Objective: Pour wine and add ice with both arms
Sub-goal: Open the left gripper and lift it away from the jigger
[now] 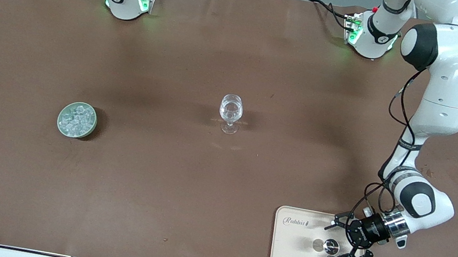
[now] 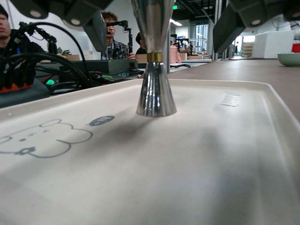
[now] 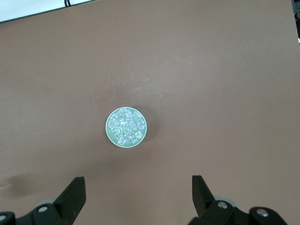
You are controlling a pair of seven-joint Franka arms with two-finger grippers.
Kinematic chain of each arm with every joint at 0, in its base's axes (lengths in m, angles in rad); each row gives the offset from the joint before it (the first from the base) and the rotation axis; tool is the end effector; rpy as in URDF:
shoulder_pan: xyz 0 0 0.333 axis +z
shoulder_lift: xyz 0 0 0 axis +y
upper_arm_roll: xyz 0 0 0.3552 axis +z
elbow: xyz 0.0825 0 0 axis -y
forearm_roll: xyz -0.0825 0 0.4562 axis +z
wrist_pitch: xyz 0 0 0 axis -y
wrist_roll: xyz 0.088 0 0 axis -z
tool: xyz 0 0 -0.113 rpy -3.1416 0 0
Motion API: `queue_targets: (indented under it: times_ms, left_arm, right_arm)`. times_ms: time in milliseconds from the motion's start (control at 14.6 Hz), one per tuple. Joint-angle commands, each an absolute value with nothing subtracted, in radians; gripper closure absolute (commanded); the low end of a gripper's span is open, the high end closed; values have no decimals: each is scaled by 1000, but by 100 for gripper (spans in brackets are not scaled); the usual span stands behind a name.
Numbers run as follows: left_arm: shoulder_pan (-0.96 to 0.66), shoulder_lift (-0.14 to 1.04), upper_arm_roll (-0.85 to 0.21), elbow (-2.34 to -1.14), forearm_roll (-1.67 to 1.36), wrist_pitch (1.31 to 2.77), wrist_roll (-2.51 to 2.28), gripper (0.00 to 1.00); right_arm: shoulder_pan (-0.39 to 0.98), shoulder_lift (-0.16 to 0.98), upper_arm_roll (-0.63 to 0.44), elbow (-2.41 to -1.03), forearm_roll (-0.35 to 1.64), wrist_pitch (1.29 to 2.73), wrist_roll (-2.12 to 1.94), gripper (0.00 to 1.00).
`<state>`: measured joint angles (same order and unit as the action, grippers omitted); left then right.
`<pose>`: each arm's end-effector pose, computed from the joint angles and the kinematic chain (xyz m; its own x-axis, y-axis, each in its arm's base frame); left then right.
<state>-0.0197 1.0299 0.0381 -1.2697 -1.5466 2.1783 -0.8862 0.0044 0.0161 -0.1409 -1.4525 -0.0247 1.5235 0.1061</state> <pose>0.8436 -0.0353 0.1100 -0.1223 0.4094 -0.9041 0.9026 0.4246 0.0702 0.6215 -0.0874 0.7076 0.9688 -0.2410 0.0576 -0.2425 -0.9699 0.0209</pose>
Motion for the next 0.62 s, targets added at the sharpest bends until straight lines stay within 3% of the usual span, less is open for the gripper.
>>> queue_targets:
  times_ms: [0, 205, 548]
  left_arm:
    - [-12, 910, 40, -1391, -1412, 2146, -827, 0]
    - [-14, 839, 44, -1430, -1228, 2148, -825, 0]
    - [-17, 743, 75, -1424, -809, 2146, -830, 0]
  right_arm:
    - [-3, -5, -133, -1505, 2, 1565, 94, 0]
    - [0, -34, -127, -1568, -9, 1634, 89, 0]
    - [-35, -32, -78, -1563, -12, 1628, 94, 0]
